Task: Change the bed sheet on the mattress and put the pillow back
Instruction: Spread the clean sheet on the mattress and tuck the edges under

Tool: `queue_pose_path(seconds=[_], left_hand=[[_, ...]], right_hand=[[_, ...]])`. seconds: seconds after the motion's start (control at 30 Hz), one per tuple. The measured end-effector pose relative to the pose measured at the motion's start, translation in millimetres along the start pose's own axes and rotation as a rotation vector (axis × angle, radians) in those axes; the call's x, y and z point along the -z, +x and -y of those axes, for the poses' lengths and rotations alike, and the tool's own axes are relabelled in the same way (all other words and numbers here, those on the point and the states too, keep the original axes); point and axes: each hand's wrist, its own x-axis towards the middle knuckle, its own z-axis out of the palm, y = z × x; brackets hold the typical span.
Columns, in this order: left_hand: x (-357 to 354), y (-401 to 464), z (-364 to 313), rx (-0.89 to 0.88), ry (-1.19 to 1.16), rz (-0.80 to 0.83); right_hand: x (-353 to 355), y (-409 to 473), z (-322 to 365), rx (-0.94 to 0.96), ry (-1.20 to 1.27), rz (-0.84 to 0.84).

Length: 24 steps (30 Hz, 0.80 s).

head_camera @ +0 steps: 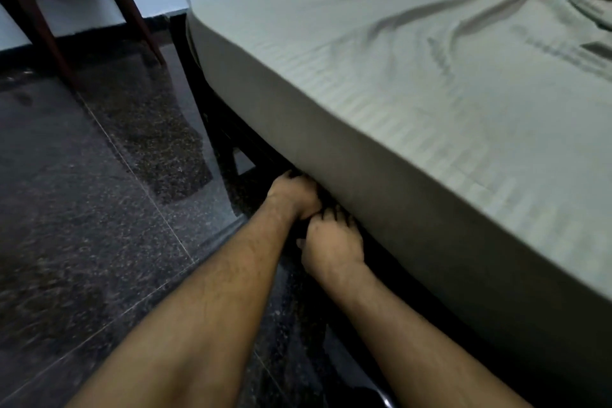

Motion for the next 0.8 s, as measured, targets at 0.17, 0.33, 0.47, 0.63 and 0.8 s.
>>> queue_pose_path(seconds=[0.17,0.33,0.47,0.63,0.8], left_hand=[[25,-37,-20,0.09,-0.06,-0.09],[49,-67,-6,0.052,-0.064,-0.261],[95,-80,-4,0.031,-0.069,-0.414],[143,-96,-25,0.057,-0.134,-0.552],[154,-109,-65,0.08,-0.232,-0.578]], right_hand=[[25,-3,-16,0.079,-0.005,0.029],[51,-15,-15,0.15,-0.024,-0.014],[92,-28,-10,0.187,-0.01,-0.245],[136,-53,-23,0.19,-0.03,-0.447],[156,-72,-77,-0.029,0.089,-0.511]])
